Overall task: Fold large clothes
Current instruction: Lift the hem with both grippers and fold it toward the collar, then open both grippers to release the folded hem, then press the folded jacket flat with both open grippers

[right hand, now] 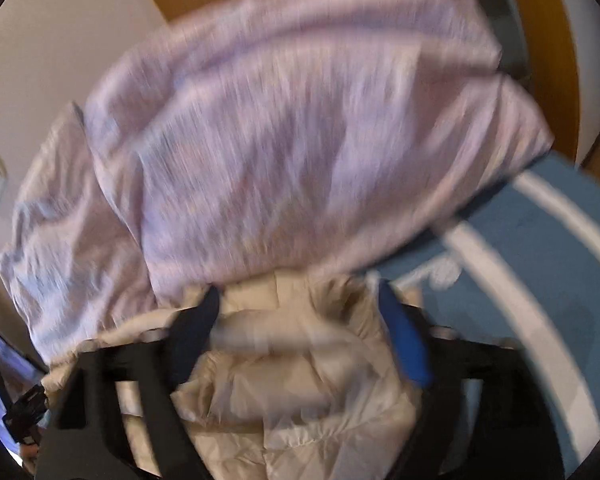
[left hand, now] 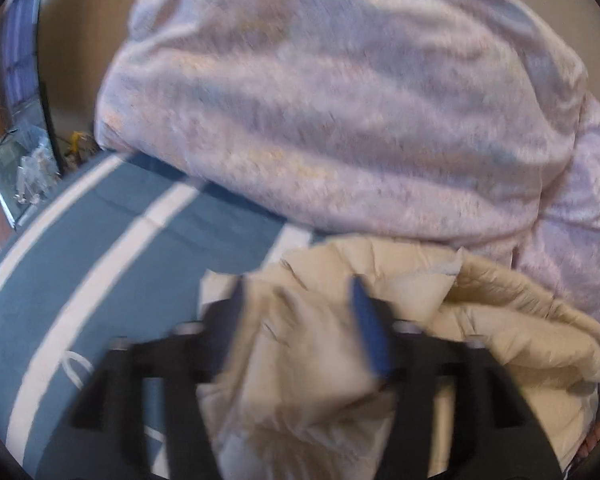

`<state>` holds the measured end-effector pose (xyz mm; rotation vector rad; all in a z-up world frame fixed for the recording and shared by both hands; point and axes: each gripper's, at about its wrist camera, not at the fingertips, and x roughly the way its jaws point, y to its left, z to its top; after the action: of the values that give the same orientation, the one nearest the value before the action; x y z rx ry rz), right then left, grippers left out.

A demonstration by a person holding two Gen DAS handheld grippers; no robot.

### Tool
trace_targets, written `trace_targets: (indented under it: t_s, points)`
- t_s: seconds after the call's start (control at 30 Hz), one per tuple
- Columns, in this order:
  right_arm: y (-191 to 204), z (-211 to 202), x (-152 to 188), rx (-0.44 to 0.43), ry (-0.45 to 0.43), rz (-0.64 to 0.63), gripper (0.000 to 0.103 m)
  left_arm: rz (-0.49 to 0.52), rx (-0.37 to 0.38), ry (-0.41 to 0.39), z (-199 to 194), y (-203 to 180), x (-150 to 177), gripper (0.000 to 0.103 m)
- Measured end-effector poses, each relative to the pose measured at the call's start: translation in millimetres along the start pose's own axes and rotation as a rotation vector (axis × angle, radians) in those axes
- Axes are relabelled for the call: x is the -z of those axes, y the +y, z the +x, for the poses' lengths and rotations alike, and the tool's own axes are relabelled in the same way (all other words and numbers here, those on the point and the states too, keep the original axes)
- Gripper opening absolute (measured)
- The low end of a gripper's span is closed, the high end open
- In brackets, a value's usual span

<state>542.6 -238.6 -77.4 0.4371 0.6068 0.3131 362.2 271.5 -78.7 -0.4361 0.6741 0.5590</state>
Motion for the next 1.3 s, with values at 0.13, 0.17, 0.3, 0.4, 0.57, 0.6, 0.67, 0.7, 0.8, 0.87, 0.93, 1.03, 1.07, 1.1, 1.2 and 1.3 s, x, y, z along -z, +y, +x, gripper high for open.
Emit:
trace_targets:
  t_s: [0.13, 0.17, 0.3, 0.4, 0.57, 0.6, 0.67, 0.7, 0.8, 0.87, 0.93, 1.03, 1.07, 1.1, 1.2, 1.3]
  points:
    - [13.4, -28.8, -9.1, -0.023, -0.053, -0.077, 0.085, -0.001, 0.023, -0.037, -27.0, 6.2, -5.0, 0.070]
    - [17.7, -32.2, -8.7, -0.030, -0.047, -0.100, 0.084, 0.006, 0.031, -0.044, -34.9, 5.7, -5.1, 0.073]
    - [35.9, -26.3, 3.6, -0.009, -0.002, -0.207, 0.079, 0.061, 0.040, -0.054, -50.8, -7.1, 0.6, 0.077]
    - [44.7, -19.2, 15.5, 0.003, 0.031, -0.272, 0.079, 0.116, 0.035, -0.063, -54.8, -20.3, 8.2, 0.080]
    - [56.5, 1.7, 29.5, 0.071, 0.080, -0.368, 0.079, 0.201, 0.000, -0.081, -46.7, -41.6, 15.5, 0.084]
    - [58.1, 6.7, 30.0, 0.088, 0.085, -0.376, 0.080, 0.215, -0.010, -0.080, -41.6, -46.6, 16.1, 0.085]
    - [59.0, 18.8, 27.3, 0.118, 0.097, -0.366, 0.084, 0.238, -0.037, -0.081, -32.8, -54.5, 15.8, 0.085]
    - [59.0, 24.6, 25.2, 0.127, 0.102, -0.356, 0.085, 0.252, -0.058, -0.082, -26.7, -59.3, 16.0, 0.085]
    - [59.7, 40.2, 22.0, 0.166, 0.099, -0.361, 0.085, 0.275, -0.099, -0.078, -12.1, -66.9, 17.4, 0.085]
    - [57.9, 51.9, 24.9, 0.201, 0.106, -0.378, 0.085, 0.291, -0.121, -0.075, -3.8, -69.8, 19.0, 0.085]
    - [49.2, 64.1, 31.2, 0.229, 0.141, -0.370, 0.085, 0.309, -0.147, -0.064, 7.5, -71.2, 21.8, 0.085]
    - [37.9, 75.7, 40.3, 0.253, 0.177, -0.355, 0.085, 0.300, -0.158, -0.034, 22.0, -67.4, 24.9, 0.085]
    - [35.6, 77.6, 42.3, 0.257, 0.178, -0.352, 0.085, 0.291, -0.153, -0.025, 25.8, -65.2, 25.4, 0.085]
    - [34.6, 79.5, 43.5, 0.267, 0.181, -0.353, 0.085, 0.278, -0.149, -0.018, 30.1, -62.6, 25.7, 0.085]
    - [33.1, 86.9, 46.5, 0.289, 0.202, -0.362, 0.087, 0.267, -0.141, -0.014, 36.7, -60.0, 27.5, 0.086]
    - [29.8, 92.5, 46.7, 0.294, 0.223, -0.358, 0.088, 0.259, -0.135, -0.006, 43.3, -58.9, 28.5, 0.089]
